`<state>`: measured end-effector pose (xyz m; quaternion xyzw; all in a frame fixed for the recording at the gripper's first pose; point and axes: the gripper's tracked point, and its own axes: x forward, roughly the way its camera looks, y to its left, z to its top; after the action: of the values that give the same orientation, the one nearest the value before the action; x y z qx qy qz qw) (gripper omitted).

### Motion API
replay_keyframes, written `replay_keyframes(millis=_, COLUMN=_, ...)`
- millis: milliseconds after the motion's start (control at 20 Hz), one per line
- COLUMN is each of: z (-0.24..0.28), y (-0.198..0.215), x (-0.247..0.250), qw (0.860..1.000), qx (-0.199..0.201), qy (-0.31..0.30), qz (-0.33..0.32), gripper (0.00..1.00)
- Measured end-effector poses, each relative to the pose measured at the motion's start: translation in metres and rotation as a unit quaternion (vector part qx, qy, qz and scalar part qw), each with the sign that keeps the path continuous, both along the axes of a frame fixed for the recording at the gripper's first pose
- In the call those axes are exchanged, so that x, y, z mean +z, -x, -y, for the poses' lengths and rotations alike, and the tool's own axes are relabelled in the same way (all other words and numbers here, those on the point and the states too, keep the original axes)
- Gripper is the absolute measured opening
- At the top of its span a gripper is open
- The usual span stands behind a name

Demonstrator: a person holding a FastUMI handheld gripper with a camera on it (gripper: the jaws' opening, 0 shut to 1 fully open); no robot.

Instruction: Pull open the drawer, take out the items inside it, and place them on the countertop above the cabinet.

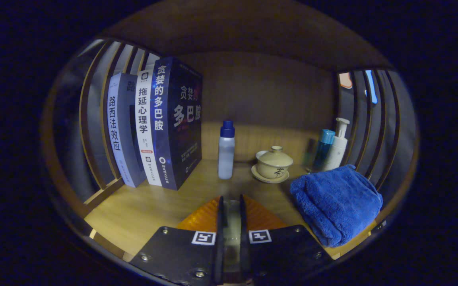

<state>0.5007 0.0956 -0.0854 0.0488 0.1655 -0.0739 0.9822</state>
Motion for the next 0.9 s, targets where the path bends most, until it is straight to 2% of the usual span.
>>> replay_keyframes(millis=200, z=0.002, y=-0.002, x=0.002, qw=1.000, qx=-0.008, qy=0.000, qz=0.016, gripper=0.16)
replay_keyframes(millis=350, z=0.002, y=0.003, x=0.001, qw=1.000, qx=-0.007, qy=-0.006, qz=0.020, gripper=0.23)
replay_keyframes(millis=550, z=0.003, y=0.019, x=0.022, qw=0.998, qx=0.002, qy=0.015, qz=0.056, gripper=0.65)
replay_keyframes(millis=700, z=0.001, y=0.047, x=0.049, qw=0.996, qx=0.014, qy=0.020, qz=0.091, gripper=0.97)
replay_keyframes(millis=900, z=0.000, y=0.108, x=0.073, qw=0.992, qx=0.040, qy=0.027, qz=0.119, gripper=0.98)
